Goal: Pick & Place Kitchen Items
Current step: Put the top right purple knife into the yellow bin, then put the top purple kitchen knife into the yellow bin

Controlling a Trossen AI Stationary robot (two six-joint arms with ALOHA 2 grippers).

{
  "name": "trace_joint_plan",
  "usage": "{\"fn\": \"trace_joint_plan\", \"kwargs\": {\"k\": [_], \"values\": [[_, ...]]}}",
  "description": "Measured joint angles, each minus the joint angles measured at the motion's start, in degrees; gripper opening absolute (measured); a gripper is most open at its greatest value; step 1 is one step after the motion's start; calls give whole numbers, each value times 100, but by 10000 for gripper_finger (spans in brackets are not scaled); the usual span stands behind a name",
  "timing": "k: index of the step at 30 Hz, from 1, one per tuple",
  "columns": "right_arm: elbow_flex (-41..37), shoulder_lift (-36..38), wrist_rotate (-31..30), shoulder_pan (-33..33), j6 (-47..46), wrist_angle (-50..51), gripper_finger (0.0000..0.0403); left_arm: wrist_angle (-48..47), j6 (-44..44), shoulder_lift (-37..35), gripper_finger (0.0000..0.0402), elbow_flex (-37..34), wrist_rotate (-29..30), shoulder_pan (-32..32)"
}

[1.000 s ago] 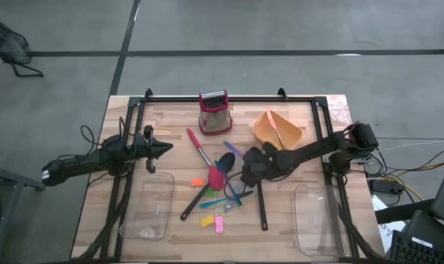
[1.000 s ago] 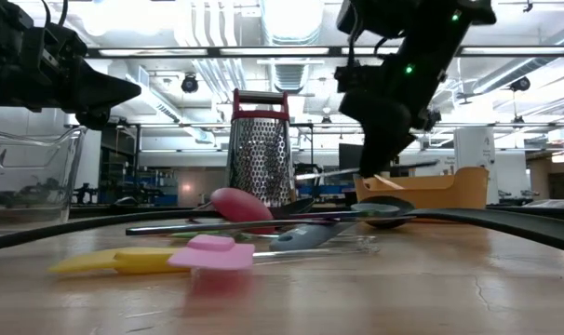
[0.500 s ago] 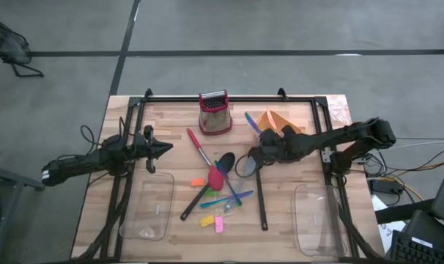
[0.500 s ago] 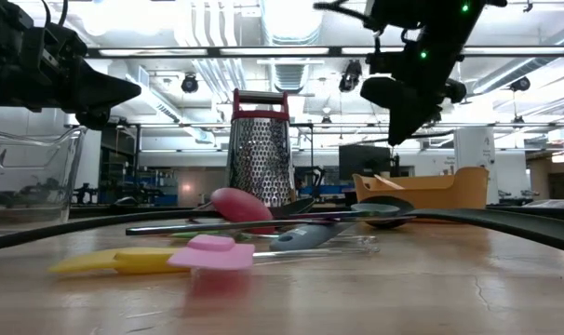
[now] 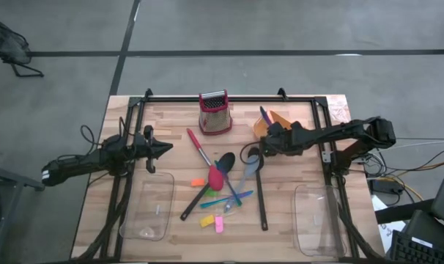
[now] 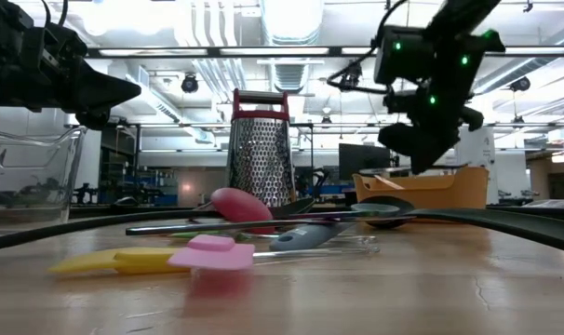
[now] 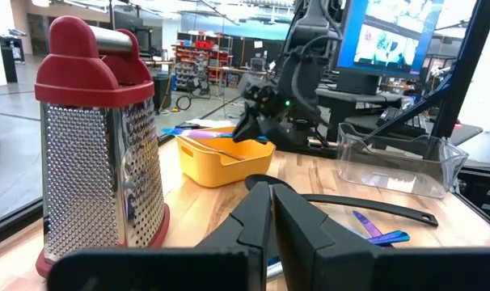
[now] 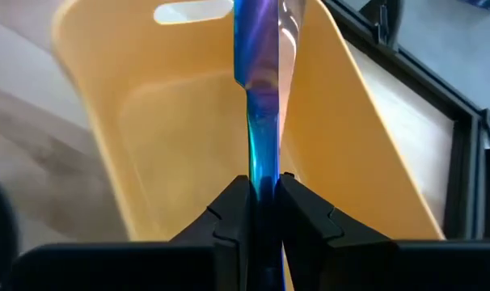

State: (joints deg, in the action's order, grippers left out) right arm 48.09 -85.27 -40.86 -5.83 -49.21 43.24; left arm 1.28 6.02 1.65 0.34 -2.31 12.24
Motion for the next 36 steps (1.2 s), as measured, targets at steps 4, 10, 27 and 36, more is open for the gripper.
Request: {"fn": "trace_joint_plan", "kwargs": {"k": [4,10,27,36], "values": [[-247,2,0,-132,91,-322,59,0,0,0,23,0,1,-1],[-345,2,21,-161,102,-385,57,0,0,0,23,0,0,0],[-345,4,80,-161,122,-453,117,0,0,2,23,0,-2,-2],[-141,20,226,-133,203,-463,148,0,0,2,23,0,1,-1]]}}
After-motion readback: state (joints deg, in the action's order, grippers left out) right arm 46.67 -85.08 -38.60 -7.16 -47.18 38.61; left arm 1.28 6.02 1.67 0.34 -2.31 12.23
